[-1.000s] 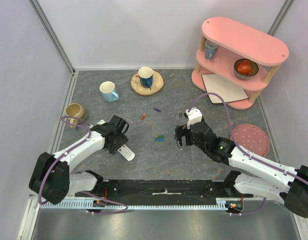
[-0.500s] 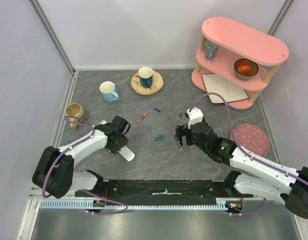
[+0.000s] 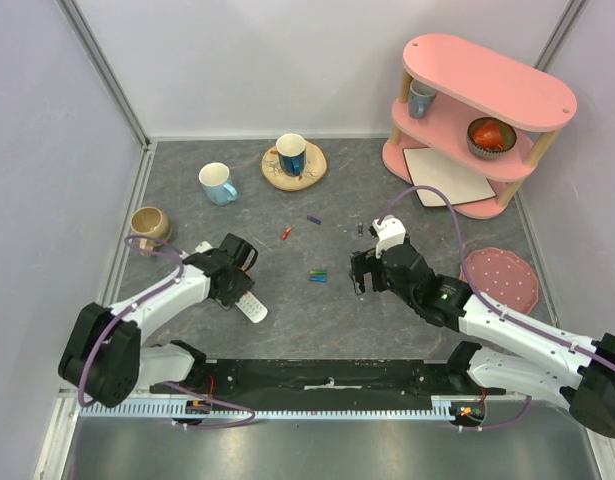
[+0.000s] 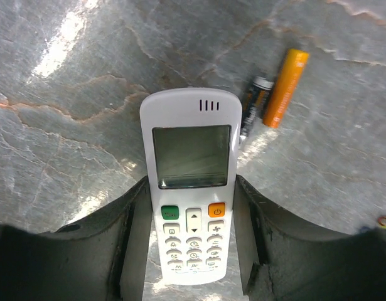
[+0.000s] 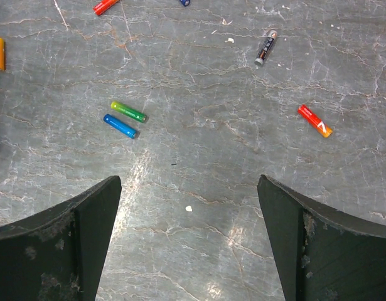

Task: Load the batteries into the remote control

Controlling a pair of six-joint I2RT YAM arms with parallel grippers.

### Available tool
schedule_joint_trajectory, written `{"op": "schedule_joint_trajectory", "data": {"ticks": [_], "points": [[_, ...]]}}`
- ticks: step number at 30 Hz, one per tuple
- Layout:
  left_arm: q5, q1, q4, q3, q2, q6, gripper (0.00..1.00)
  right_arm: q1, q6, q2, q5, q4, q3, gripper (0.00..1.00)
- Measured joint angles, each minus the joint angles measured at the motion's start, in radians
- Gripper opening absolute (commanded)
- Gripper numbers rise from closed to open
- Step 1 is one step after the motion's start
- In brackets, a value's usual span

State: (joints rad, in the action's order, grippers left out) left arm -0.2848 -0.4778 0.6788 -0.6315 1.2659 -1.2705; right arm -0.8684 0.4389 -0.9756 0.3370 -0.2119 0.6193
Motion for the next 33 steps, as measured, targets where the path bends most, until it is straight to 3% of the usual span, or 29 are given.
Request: {"op": "schedule_joint_trajectory", "data": {"ticks": [1, 8, 11, 16, 24, 28, 33], "points": [[0.002, 0.0, 0.002, 0.0, -0.017, 0.004, 0.02, 0.0, 0.0, 0.0, 0.0, 0.0, 0.0, 0.98], [0.074, 0.0, -0.036, -0.015, -0.241, 0.105, 0.02, 0.0, 0.016, 0.011, -0.026, -0.03, 0.022, 0.98], [0.171, 0.0, -0.162, -0.009, -0.351, 0.18, 0.02, 0.0, 0.044, 0.016, -0.078, -0.022, 0.049, 0.98], [0.383, 0.0, -0.513, 0.074, -0.496, 0.276, 0.02, 0.002, 0.125, 0.034, -0.246, 0.077, 0.062, 0.98], [0.698, -0.002, -1.092, 0.141, -0.377, 0.279, 0.02, 0.055, 0.364, 0.095, -0.523, 0.446, -0.021, 0.98], [0.771, -0.003, -1.348, 0.193, -0.323, 0.227, 0.02, 0.077, 0.463, 0.088, -0.586, 0.591, -0.073, 0.98], [0.819, -0.016, -1.526, 0.195, -0.291, 0.198, 0.02, 0.079, 0.544, 0.038, -0.641, 0.727, -0.099, 0.98]]}}
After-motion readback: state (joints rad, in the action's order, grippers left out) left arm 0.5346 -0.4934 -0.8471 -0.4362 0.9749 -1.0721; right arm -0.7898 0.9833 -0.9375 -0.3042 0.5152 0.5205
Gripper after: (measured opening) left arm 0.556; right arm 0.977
